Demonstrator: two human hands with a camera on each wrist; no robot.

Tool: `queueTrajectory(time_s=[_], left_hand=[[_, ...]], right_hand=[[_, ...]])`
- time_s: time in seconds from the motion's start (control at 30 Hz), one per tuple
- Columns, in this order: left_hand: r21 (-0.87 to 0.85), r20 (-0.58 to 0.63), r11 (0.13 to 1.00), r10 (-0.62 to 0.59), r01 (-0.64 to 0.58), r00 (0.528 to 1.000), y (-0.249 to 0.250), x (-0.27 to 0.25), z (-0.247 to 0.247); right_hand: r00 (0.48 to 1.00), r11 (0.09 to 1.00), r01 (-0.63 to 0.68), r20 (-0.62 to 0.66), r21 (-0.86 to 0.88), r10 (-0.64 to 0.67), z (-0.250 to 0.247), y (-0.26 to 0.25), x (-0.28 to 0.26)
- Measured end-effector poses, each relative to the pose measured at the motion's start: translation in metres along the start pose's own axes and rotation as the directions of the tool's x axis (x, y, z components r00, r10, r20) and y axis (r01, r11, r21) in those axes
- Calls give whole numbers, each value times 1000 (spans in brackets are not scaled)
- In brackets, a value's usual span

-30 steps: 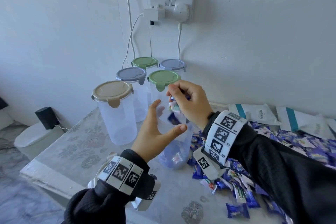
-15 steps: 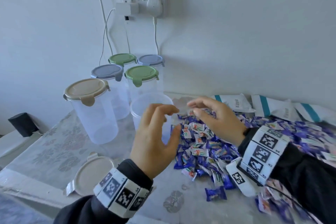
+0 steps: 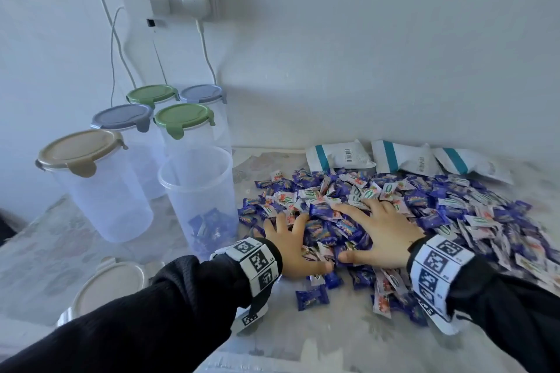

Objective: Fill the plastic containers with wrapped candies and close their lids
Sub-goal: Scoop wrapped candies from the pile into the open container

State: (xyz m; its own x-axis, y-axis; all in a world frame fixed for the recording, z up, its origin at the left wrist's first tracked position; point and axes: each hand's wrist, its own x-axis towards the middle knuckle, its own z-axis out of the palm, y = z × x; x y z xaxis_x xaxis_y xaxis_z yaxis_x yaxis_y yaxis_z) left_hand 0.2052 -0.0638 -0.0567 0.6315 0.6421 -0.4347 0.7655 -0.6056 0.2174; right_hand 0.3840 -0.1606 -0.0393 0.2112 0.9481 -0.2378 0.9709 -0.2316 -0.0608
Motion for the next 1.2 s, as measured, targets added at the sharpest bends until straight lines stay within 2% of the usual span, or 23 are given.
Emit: queueTrajectory(time_s=[0.17, 0.3, 0.47, 0.57, 0.7, 0.77, 0.87, 0.93, 1.0, 1.07, 1.13, 1.2], left_hand=[[55, -172, 998, 7, 2, 985, 7, 7, 11], [14, -207, 1000, -8, 11, 978, 5, 8, 6], [-217, -190, 976, -19, -23, 982, -4, 12, -7], [-374, -305, 920, -1, -119, 952, -9, 11, -18], [-441, -501, 833, 80, -334, 862, -10, -6, -42], [-442, -605, 791, 86, -423, 792, -9, -23, -61], [-365, -774, 736, 101, -570, 626, -16, -52, -95], [-282, -858, 737, 93, -614, 505, -27, -69, -116], [-251, -898, 753, 53, -609, 436, -41, -82, -133], [-257, -913, 772, 4, -582, 408, -57, -88, -143], [-267, -915, 795, -31, -545, 402, -72, -87, -146], [-293, -895, 817, -52, -496, 443, -85, -81, -143]], right_hand=[[996, 998, 57, -68, 2, -57, -2, 3, 10], [988, 992, 87, -133, 90, -75, -8, 3, 13], [976, 976, 76, -214, 206, -30, -12, 2, 17], [963, 952, 92, -268, 293, -11, -15, 0, 18], [920, 917, 171, -391, 360, -18, -22, -4, 23], [905, 902, 185, -426, 391, -1, -28, -7, 25], [865, 872, 239, -502, 428, 10, -37, -14, 29], [822, 839, 300, -570, 453, 14, -46, -22, 31], [784, 815, 345, -620, 466, 22, -55, -32, 35], [769, 784, 379, -639, 492, 29, -65, -42, 40], [761, 755, 412, -649, 511, 24, -74, -53, 44], [742, 723, 458, -670, 517, 9, -83, -66, 47]])
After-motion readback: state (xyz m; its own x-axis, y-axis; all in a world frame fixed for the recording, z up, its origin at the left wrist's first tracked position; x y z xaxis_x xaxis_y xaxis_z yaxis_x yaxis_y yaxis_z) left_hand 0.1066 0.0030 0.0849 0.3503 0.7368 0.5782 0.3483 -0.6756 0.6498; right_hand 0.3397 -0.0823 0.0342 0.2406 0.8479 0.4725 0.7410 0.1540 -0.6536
